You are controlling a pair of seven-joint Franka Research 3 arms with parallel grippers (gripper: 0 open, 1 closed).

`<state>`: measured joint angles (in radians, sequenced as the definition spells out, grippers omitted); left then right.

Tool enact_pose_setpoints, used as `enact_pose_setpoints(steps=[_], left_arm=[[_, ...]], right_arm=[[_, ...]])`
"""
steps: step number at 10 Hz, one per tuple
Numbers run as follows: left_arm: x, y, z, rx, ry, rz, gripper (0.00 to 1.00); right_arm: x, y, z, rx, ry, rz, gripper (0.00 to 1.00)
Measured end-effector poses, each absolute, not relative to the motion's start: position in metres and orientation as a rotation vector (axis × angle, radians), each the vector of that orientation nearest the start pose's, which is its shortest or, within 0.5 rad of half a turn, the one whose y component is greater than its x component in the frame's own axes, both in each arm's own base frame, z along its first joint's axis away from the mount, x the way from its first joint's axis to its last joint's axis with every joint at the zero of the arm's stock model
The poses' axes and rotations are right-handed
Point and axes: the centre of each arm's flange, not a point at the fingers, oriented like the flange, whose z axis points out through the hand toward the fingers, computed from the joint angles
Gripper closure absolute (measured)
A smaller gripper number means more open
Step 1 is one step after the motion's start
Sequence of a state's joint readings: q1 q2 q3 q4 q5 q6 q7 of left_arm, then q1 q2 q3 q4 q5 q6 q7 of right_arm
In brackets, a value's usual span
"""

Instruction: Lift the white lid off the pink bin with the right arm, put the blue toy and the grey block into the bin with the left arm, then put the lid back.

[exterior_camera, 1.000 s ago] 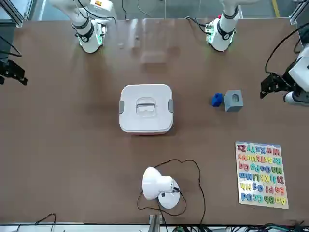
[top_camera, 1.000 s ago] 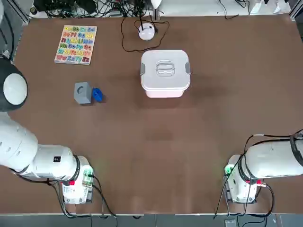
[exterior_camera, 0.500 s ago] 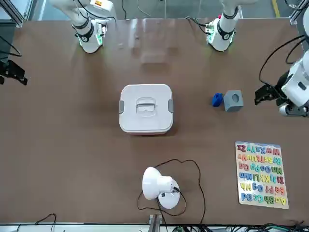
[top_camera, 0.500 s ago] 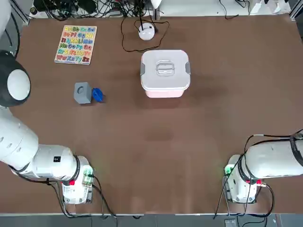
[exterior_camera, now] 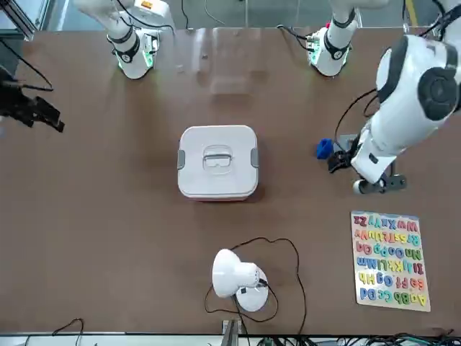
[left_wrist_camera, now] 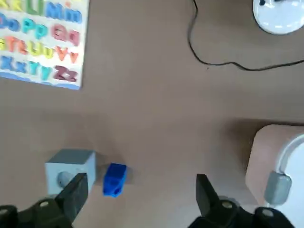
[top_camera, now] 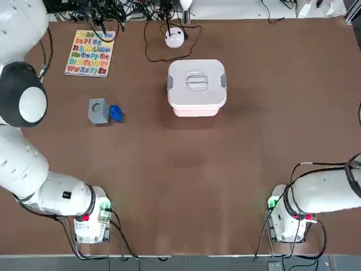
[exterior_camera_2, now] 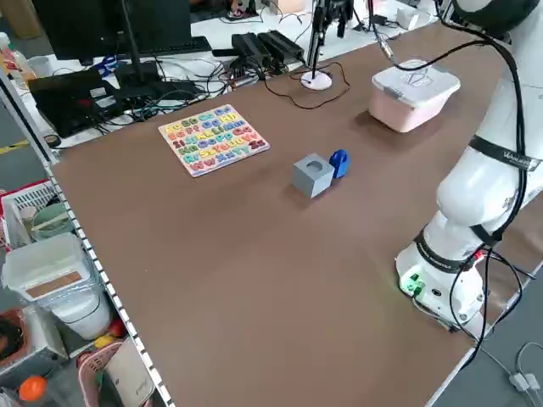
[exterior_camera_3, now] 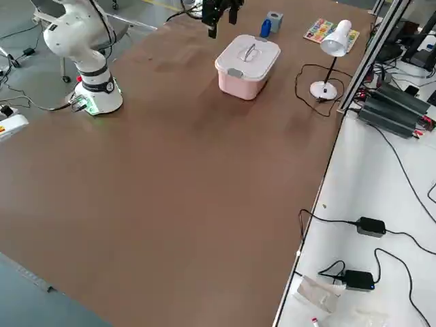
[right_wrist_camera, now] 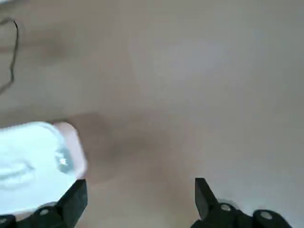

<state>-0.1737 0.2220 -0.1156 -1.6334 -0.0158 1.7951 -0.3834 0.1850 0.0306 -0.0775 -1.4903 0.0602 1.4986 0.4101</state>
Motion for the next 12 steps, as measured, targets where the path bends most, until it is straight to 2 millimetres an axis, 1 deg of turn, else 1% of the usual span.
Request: enact_pose_setpoints(steps=[1,2,3,4,5,6,7,9,10,11,12], left_arm=[[0.593,-0.172,0.468,-3.145,-0.176,0.137,0.01],[0.587,-0.166,0.459,-3.138,-0.188,0.150,0.02],[0.577,-0.158,0.451,-3.138,-0.203,0.133,0.02],[0.563,-0.149,0.438,-3.137,-0.222,0.108,0.04],[0.548,-0.140,0.419,-3.135,-0.236,0.094,0.04],[0.534,-0.136,0.396,-3.133,-0.241,0.086,0.05],[0.523,-0.133,0.373,-3.135,-0.242,0.070,0.05],[0.504,-0.130,0.332,-3.142,-0.234,0.022,0.07],[0.494,-0.129,0.316,-3.135,-0.219,0.027,0.09],[0.485,-0.127,0.304,-3.124,-0.208,0.053,0.09],[0.477,-0.125,0.295,-3.115,-0.204,0.083,0.11]], right_arm=[[0.554,0.113,0.628,-3.027,0.652,0.081,0.00],[0.555,0.146,0.617,-2.974,0.865,0.102,0.00],[0.560,0.170,0.604,-2.878,1.100,0.115,0.00],[0.569,0.191,0.588,-2.753,1.342,0.115,0.00],[0.577,0.213,0.568,-2.627,1.567,0.115,0.00],[0.582,0.232,0.550,-2.499,1.771,0.120,0.00],[0.584,0.248,0.535,-2.410,1.910,0.133,0.00],[0.580,0.278,0.514,-2.336,2.031,0.156,0.00],[0.577,0.298,0.502,-2.286,2.095,0.159,0.00],[0.572,0.319,0.490,-2.239,2.149,0.158,0.00],[0.566,0.342,0.478,-2.223,2.166,0.155,0.00]])
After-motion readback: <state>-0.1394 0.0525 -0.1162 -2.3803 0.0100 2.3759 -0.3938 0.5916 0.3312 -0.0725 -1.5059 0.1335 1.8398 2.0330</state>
